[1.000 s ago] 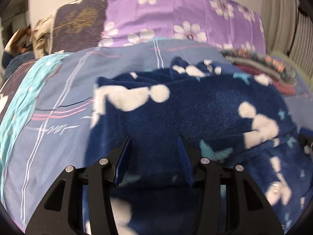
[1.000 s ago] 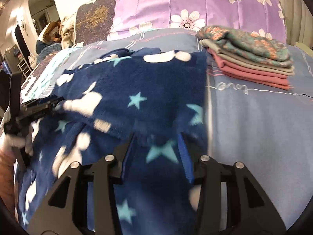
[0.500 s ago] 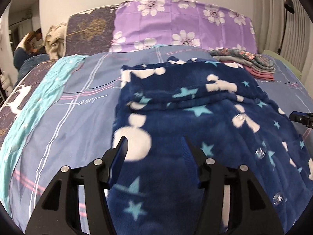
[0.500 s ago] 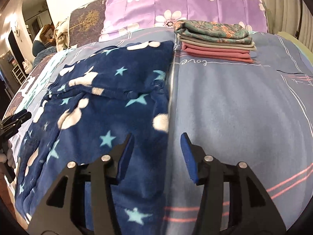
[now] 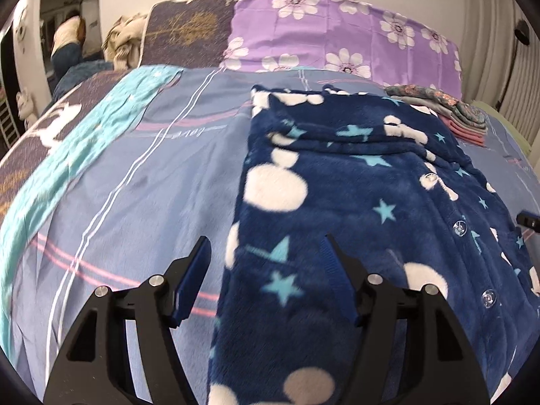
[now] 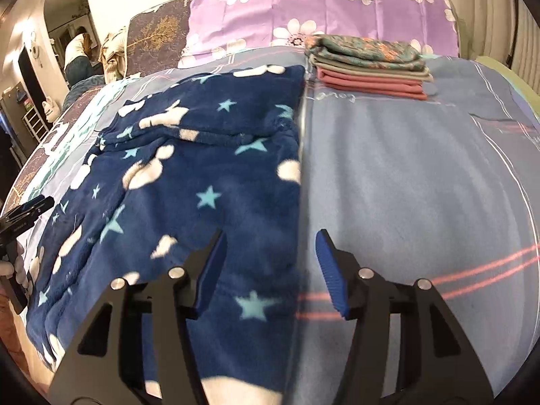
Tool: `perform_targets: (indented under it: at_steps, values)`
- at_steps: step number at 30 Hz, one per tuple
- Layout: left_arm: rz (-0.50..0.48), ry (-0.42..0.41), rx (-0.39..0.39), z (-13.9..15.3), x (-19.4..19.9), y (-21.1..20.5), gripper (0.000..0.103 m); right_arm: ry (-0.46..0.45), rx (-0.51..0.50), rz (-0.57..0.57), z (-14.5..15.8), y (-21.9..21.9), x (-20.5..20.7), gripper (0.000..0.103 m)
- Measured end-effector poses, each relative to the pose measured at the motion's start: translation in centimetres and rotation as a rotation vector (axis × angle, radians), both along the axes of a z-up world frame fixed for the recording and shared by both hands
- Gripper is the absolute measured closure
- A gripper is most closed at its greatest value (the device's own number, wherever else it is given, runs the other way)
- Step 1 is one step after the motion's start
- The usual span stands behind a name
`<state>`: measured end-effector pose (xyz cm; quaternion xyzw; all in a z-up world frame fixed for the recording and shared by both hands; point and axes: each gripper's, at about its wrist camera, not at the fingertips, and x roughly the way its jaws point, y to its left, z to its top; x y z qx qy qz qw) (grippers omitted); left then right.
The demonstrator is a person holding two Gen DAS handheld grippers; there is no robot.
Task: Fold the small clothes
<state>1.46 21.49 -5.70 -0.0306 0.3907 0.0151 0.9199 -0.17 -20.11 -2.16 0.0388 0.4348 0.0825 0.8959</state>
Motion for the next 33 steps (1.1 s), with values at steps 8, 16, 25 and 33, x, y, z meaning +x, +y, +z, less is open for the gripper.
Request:
perform_targets:
  at_steps: [8,16,25,33]
  values:
    - [0.026,0.078,-0.072,-1.6,-1.1,1.9,0.034,0.026,0.024,-0.033,-0.8,-0.9,-1.3,0.046]
    - [-0.021,0.157,-0.125,-3.1,-2.2,1.7,0.034,0.048,0.049,-0.056,-1.8,-1.3,-2.8,0.046]
    - [-0.042,0.179,-0.221,-3.7,-4.5,2.1,0.034,0.073,0.074,-0.074,-2.4,-1.9,-4.8,0.045]
    - [-0.078,0.171,-0.246,-3.6,-7.2,2.1,0.034,0.095,0.091,-0.066,-2.4,-2.0,-7.1,0.044]
